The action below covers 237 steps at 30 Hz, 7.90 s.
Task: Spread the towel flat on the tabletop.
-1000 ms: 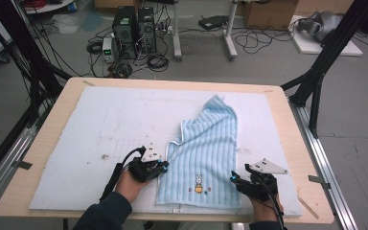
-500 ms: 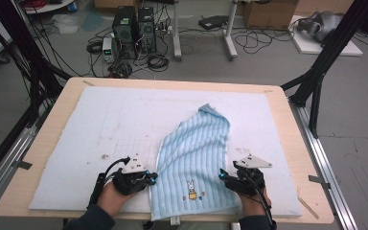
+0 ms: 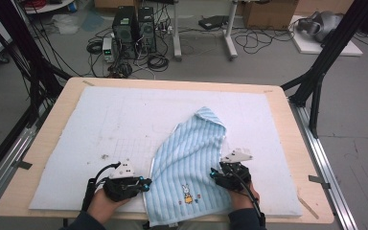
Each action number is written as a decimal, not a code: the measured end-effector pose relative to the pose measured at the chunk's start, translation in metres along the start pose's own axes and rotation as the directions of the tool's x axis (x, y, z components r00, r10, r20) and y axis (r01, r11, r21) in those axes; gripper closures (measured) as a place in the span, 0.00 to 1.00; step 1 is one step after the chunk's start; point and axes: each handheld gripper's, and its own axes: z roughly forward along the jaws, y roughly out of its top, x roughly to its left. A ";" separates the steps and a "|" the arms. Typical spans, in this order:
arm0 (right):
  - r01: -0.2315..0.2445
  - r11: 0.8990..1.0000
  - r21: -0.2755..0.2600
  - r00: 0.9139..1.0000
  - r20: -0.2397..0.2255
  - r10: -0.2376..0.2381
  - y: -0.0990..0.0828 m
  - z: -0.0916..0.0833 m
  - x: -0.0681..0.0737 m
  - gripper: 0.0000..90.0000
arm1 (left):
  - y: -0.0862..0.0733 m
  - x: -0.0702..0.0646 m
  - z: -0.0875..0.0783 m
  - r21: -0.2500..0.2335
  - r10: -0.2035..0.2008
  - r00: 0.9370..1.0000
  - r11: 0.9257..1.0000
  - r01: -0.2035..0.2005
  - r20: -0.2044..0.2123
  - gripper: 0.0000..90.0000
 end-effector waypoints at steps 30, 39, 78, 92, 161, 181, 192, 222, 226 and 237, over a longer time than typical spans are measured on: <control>0.033 0.999 0.011 0.998 0.050 -0.034 -0.069 -0.072 -0.019 0.94 | 0.019 0.038 0.002 -0.156 -0.132 0.981 0.982 0.110 -0.139 0.51; -0.020 0.997 -0.081 0.997 0.075 0.026 -0.040 -0.057 -0.027 0.53 | 0.026 0.048 0.004 -0.184 -0.117 0.979 0.979 0.085 -0.170 0.50; 0.011 1.000 0.014 1.000 -0.010 -0.011 0.014 0.011 -0.056 0.95 | 0.078 0.086 0.002 -0.264 -0.157 0.959 0.960 0.092 -0.234 0.41; -0.059 0.994 -0.092 0.998 -0.004 0.059 -0.001 -0.009 -0.070 0.50 | 0.082 0.085 0.023 -0.270 -0.185 0.960 0.955 0.124 -0.212 0.42; -0.056 0.991 -0.123 0.997 0.052 0.062 0.032 0.001 -0.055 0.33 | 0.048 0.058 0.012 -0.023 -0.074 0.982 0.997 0.071 -0.172 0.98; 0.086 0.989 -0.120 0.991 -0.092 -0.097 0.082 0.029 -0.023 0.45 | 0.025 0.064 -0.011 -0.116 -0.175 0.969 0.981 0.156 -0.173 0.64; 0.231 0.967 -0.107 0.948 -0.200 -0.248 0.113 0.071 0.015 0.53 | 0.024 0.083 -0.026 -0.239 -0.184 0.956 0.963 0.129 -0.227 0.51; 0.155 0.984 -0.088 0.984 -0.073 -0.161 0.113 0.068 -0.023 0.94 | 0.027 0.097 -0.027 -0.271 -0.222 0.945 0.950 0.154 -0.239 0.50; 0.110 0.990 -0.092 0.992 -0.051 -0.116 0.107 0.060 -0.039 0.94 | 0.028 0.096 -0.023 -0.270 -0.219 0.948 0.951 0.153 -0.233 0.51; 0.068 0.996 -0.065 0.998 0.014 -0.068 0.094 0.046 -0.065 0.94 | 0.032 0.098 -0.017 -0.284 -0.230 0.948 0.945 0.164 -0.219 0.51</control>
